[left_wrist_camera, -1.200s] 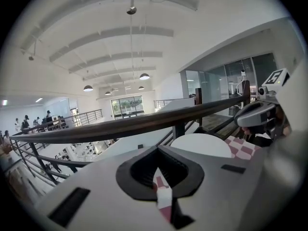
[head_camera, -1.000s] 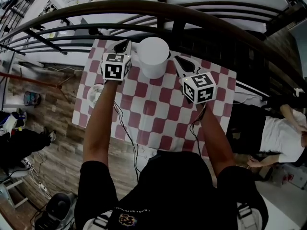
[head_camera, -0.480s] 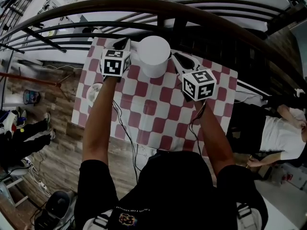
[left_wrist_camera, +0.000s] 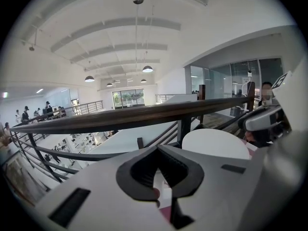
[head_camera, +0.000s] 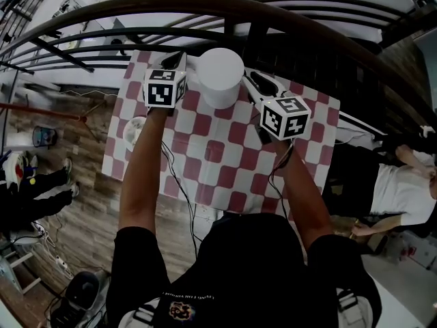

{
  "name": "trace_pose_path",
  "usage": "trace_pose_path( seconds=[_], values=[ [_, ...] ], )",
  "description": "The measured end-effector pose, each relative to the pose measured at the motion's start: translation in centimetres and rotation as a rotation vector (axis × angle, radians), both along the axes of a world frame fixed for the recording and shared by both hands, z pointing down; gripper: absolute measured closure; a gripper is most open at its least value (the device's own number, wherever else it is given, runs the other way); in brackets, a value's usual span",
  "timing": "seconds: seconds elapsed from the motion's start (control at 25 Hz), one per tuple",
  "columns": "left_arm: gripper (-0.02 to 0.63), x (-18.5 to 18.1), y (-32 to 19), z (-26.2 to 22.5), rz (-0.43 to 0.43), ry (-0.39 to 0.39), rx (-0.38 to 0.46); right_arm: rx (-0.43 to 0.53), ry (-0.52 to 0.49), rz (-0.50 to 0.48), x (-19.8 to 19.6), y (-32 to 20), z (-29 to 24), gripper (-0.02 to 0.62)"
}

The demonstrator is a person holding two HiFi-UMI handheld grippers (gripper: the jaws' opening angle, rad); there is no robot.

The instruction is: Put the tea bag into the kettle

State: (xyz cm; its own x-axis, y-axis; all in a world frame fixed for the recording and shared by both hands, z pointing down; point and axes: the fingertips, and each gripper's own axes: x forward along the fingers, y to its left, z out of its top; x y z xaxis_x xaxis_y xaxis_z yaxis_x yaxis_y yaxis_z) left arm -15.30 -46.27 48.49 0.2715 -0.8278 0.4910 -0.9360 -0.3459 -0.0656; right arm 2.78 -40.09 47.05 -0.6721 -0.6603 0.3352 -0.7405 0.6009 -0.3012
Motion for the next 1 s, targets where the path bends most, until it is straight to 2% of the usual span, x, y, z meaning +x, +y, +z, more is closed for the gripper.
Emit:
trace_pose_path(
  seconds=[0.16, 0.52, 1.0],
  values=[
    [0.603, -0.1, 0.1, 0.2, 0.003, 0.013, -0.013, -0.031, -0.041, 0.011, -0.7, -0.1, -0.2, 0.480],
    [0.604, 0.0, 0.1, 0.3, 0.003, 0.039, -0.003, -0.094, -0.062, 0.038, -1.0, -0.4, 0.6, 0.426],
    [0.604, -0.3, 0.1, 0.5, -0.012, 0.087, -0.005, -0.148, -0.083, 0.074, -1.5, -0.6, 1.5, 0.417]
  ],
)
